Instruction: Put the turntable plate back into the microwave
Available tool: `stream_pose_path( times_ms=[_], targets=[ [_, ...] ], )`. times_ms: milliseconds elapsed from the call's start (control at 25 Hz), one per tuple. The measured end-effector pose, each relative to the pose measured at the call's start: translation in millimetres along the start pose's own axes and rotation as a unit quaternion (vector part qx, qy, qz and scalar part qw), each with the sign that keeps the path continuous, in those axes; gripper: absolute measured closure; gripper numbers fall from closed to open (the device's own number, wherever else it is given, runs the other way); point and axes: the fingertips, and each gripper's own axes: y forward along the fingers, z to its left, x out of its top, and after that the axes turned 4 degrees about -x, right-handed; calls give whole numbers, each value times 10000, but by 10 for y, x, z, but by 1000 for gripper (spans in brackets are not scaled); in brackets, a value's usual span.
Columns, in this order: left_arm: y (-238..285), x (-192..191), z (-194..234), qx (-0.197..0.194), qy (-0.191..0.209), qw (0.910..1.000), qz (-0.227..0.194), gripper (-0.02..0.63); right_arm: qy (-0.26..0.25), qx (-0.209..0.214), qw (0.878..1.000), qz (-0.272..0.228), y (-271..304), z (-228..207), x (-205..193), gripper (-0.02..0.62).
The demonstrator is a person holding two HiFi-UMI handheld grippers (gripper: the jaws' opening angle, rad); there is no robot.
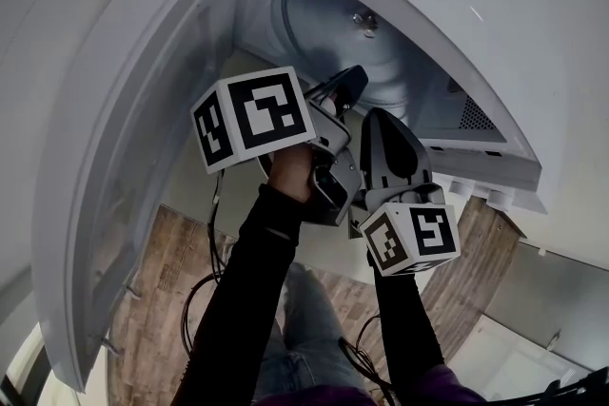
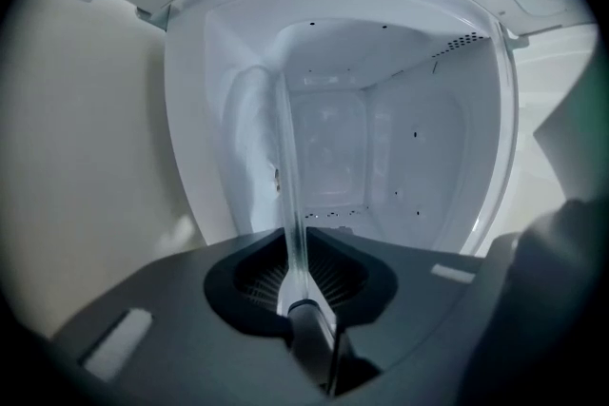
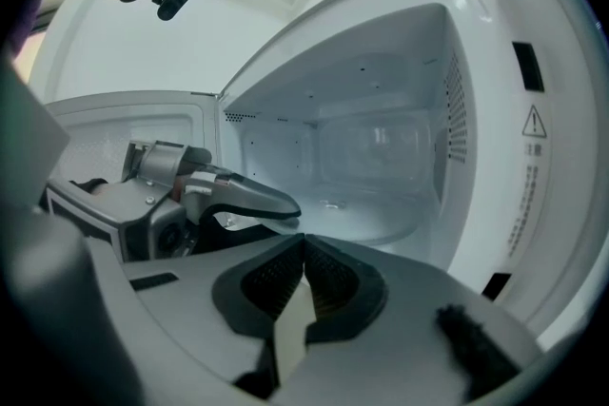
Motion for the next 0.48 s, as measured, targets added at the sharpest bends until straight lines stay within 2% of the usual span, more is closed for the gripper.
stream_pose_path(
  times_ms=[120,320,480],
  targets=[
    [3,-18,17,76,-13,9998,185,566,37,-77,10000,-14,15,-42,-20,584],
    [0,-115,45,343,254,9968,683,565,60,-176,9998,15,5,-85,-54,584],
    [12,-179,29,185,143,9957,902,565,79,-313,9995,-14,-6,-153,-68,584]
  ],
)
